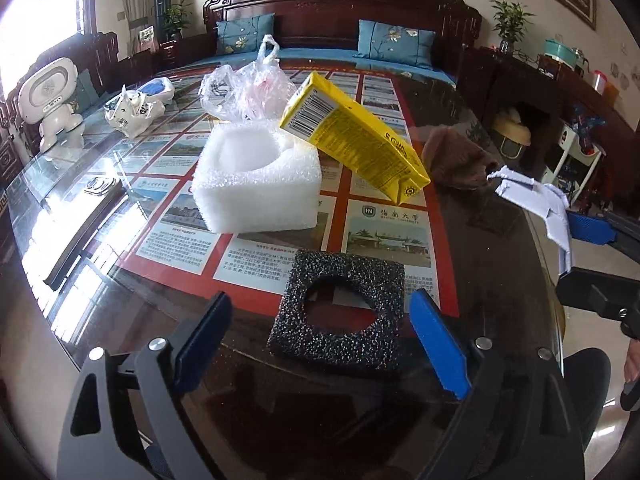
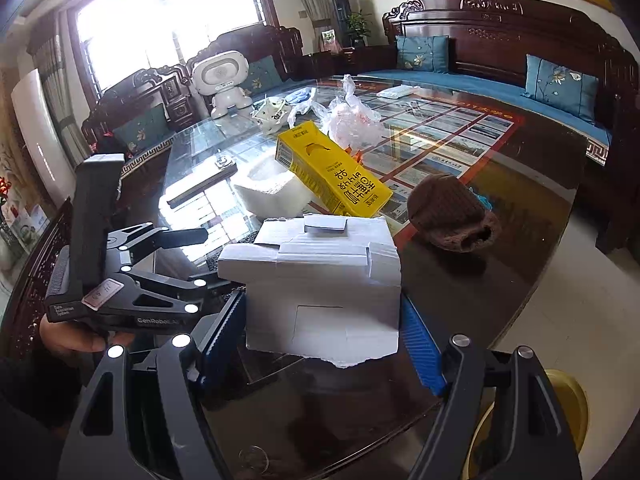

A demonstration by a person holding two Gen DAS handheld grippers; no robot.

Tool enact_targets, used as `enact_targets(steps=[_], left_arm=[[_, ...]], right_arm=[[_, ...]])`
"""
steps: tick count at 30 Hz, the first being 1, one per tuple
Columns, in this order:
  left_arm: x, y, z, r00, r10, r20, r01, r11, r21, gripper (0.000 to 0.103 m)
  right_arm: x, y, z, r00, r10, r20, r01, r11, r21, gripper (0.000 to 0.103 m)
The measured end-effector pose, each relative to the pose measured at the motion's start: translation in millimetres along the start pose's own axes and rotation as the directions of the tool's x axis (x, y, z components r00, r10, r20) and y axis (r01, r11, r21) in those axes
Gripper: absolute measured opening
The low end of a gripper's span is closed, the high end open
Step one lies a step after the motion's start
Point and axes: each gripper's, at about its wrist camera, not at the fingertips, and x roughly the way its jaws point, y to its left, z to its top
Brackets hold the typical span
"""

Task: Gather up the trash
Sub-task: 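Grasp the black foam square with the left tool while the right tool holds the white paper box, then carry both items over the bucket and open the right tool to drop the box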

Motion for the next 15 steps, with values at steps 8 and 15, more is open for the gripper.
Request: enact_targets(steps=[8, 15], left_arm=[[14, 0, 1, 0.999, -0.02, -0.042, 0.019, 1.0, -0.023, 0.065], [-4, 1, 8, 0.999, -0.033, -0.001, 0.033, 0.999, -0.038, 0.062]], right_arm=[[0, -5, -2, 1.0, -0.004, -0.004, 0.004, 1.0, 0.003, 0.072], [-6, -11, -3, 1.0, 0.001, 0.016, -0.002, 1.0, 0.019, 0.072]])
